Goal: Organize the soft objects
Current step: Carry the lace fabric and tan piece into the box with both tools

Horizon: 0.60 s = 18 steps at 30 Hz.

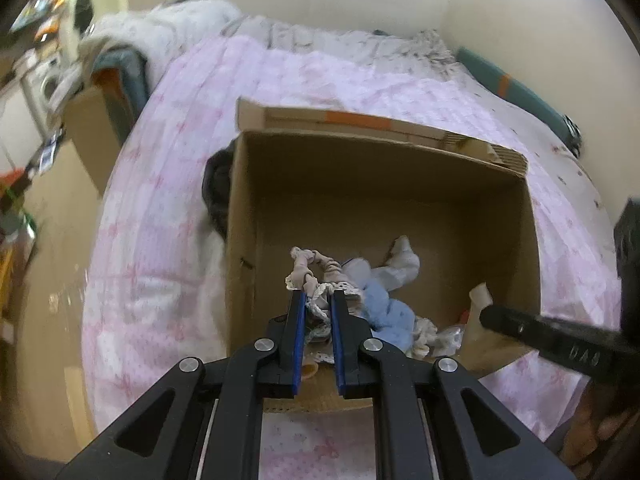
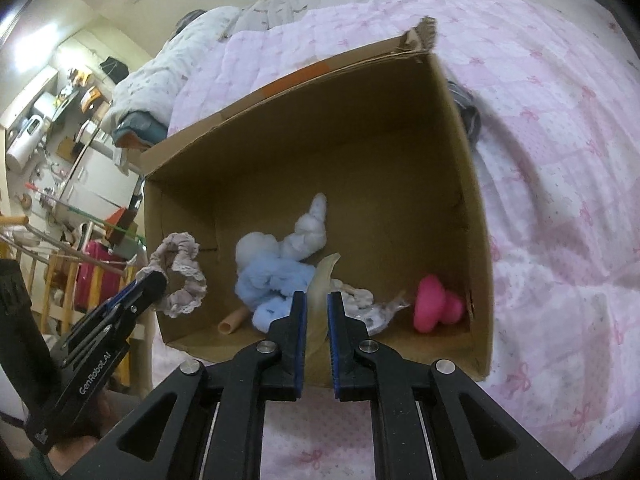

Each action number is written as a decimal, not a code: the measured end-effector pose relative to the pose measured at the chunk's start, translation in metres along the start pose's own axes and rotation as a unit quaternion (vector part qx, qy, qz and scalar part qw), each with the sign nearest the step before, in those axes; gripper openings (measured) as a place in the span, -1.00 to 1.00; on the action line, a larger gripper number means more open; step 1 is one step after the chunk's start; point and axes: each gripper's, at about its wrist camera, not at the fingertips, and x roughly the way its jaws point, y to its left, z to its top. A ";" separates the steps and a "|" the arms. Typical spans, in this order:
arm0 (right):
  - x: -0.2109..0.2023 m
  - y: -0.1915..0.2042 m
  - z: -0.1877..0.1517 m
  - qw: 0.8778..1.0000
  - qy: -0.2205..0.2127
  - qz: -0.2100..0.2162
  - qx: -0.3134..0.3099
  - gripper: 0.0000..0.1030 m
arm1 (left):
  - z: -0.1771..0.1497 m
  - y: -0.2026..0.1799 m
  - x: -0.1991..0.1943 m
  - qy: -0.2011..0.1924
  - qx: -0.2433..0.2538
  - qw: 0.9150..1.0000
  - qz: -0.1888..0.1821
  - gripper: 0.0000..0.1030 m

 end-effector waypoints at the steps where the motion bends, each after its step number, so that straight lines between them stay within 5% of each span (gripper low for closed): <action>1: 0.003 0.001 0.000 1.000 0.004 -0.003 -0.004 -0.79 | 0.000 0.002 0.001 0.006 -0.008 1.000 -0.004 -0.79; 18: 0.016 -0.003 0.000 1.000 0.018 -0.011 -0.004 -0.77 | -0.005 -0.011 0.011 0.035 0.010 0.999 -0.017 -0.74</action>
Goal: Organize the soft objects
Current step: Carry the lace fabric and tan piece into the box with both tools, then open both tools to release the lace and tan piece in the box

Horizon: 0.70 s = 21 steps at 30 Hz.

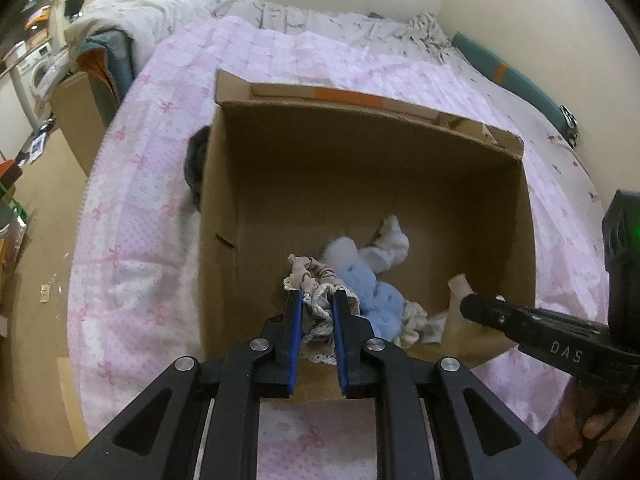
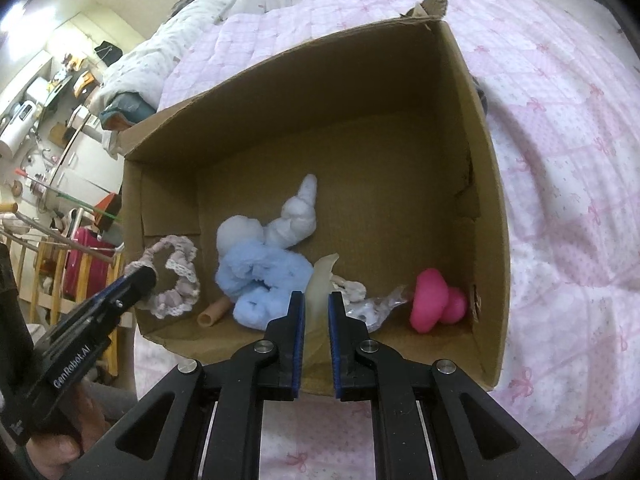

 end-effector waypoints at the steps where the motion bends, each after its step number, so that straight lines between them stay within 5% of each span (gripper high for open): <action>1: 0.000 0.000 0.000 1.000 0.000 0.002 0.000 -0.77 | -0.001 -0.001 0.001 0.003 0.001 1.000 -0.003 -0.73; 7: 0.001 -0.003 -0.001 1.000 0.004 0.005 0.005 -0.77 | 0.001 -0.005 -0.002 -0.007 0.003 1.000 -0.005 -0.47; 10: 0.001 -0.004 -0.001 1.000 0.002 0.007 0.010 -0.73 | 0.002 -0.004 -0.005 -0.012 -0.006 1.000 -0.001 0.04; 17: -0.006 -0.005 0.001 1.000 -0.011 0.018 0.019 -0.70 | 0.005 -0.005 -0.019 -0.036 -0.003 0.999 0.013 0.08; 19: -0.010 -0.006 0.002 0.999 -0.017 0.027 0.027 -0.50 | 0.006 -0.002 -0.025 -0.043 -0.009 0.999 0.012 0.08; 21: -0.016 -0.006 0.003 0.998 -0.029 0.039 0.037 0.09 | 0.007 0.003 -0.034 -0.047 -0.026 0.999 0.000 0.08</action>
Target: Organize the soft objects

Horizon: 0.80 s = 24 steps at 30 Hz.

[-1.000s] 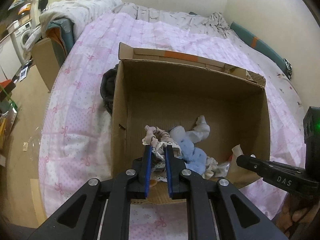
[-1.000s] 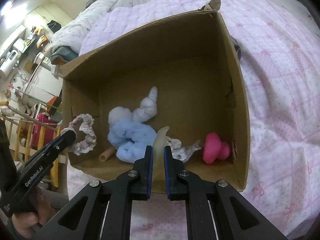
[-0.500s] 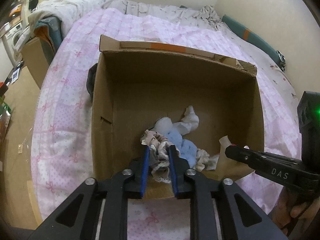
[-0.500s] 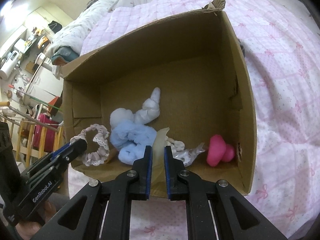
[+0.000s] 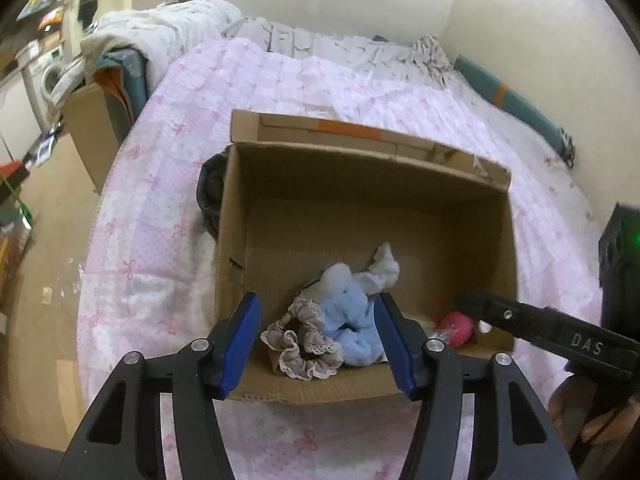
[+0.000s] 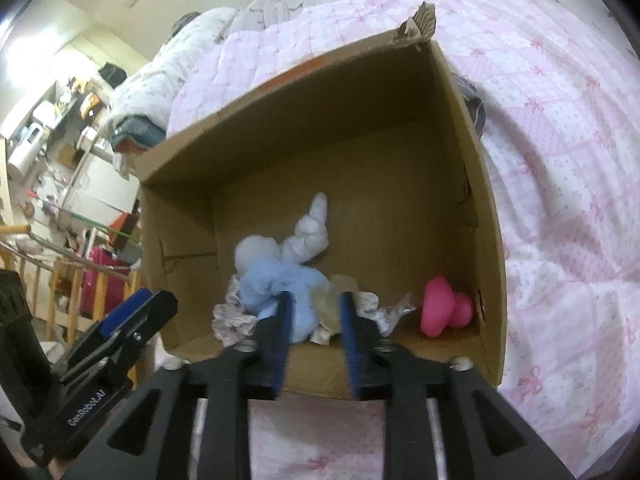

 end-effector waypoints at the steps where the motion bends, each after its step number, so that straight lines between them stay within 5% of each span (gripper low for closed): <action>1: -0.005 0.000 0.000 1.000 -0.012 0.007 0.005 0.28 | 0.001 0.002 -0.004 -0.003 -0.006 1.000 0.000 0.08; 7: -0.031 0.007 -0.003 0.998 -0.061 0.014 0.006 0.37 | 0.007 0.004 -0.035 -0.033 -0.005 0.999 0.015 0.08; 21: -0.098 0.040 -0.038 0.986 -0.128 -0.031 -0.103 0.54 | -0.016 0.016 -0.090 -0.072 0.014 0.997 0.040 0.08; 24: -0.106 0.039 -0.056 0.981 -0.151 -0.043 -0.113 0.78 | -0.031 0.017 -0.093 -0.070 0.018 0.996 0.049 0.30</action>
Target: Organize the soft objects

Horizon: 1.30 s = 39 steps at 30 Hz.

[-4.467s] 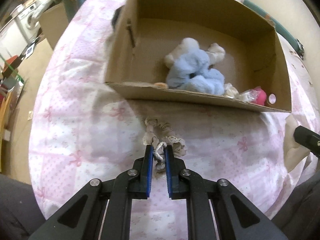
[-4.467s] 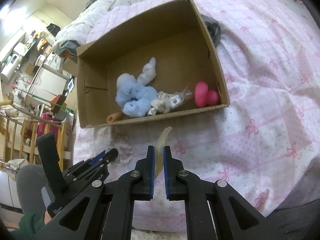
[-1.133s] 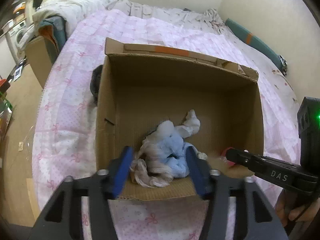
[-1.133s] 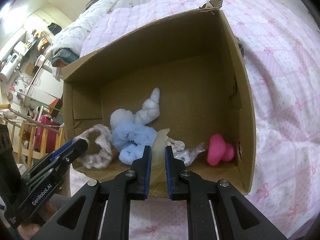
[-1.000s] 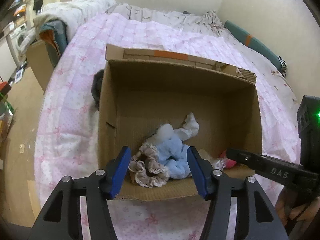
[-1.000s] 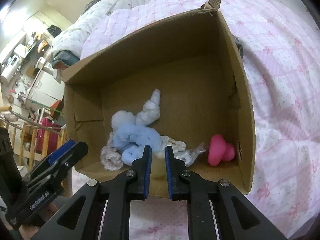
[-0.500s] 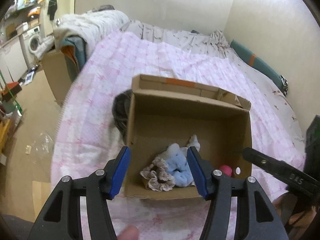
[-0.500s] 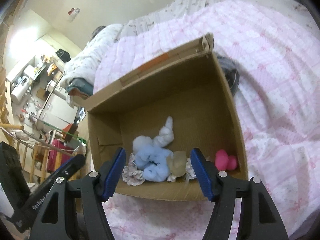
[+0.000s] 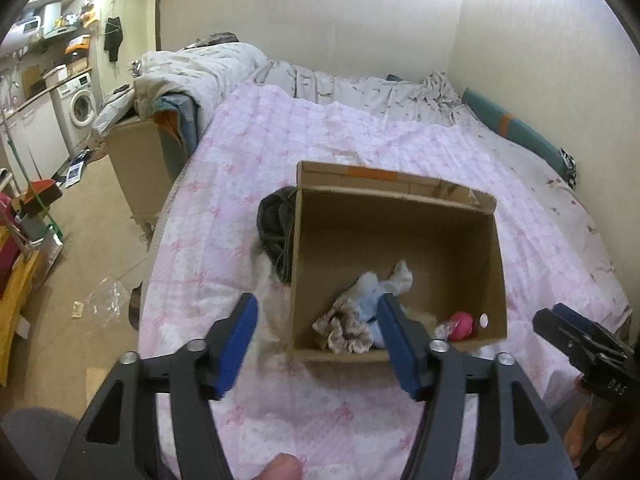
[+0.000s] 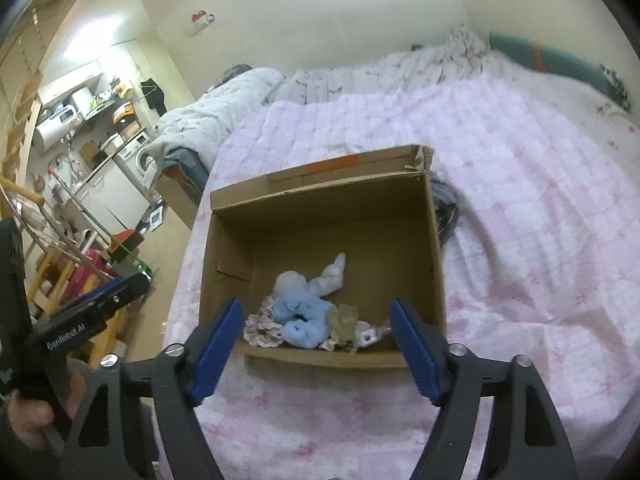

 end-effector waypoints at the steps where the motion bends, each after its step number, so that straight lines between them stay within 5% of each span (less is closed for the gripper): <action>1: -0.002 -0.001 -0.004 1.000 -0.005 -0.002 0.002 0.83 | -0.005 -0.001 0.000 0.002 0.005 1.000 0.000 0.33; 5: -0.004 -0.010 -0.021 0.999 -0.016 -0.024 0.024 1.00 | -0.020 0.001 -0.001 0.002 0.005 1.000 0.002 0.53; 11: -0.004 -0.011 -0.023 0.998 -0.037 -0.047 0.015 1.00 | -0.028 0.005 0.000 -0.022 -0.012 0.999 0.027 0.90; 39: 0.007 -0.002 -0.030 0.996 -0.034 -0.075 -0.019 1.00 | -0.027 -0.005 0.007 -0.023 0.009 1.000 0.017 0.92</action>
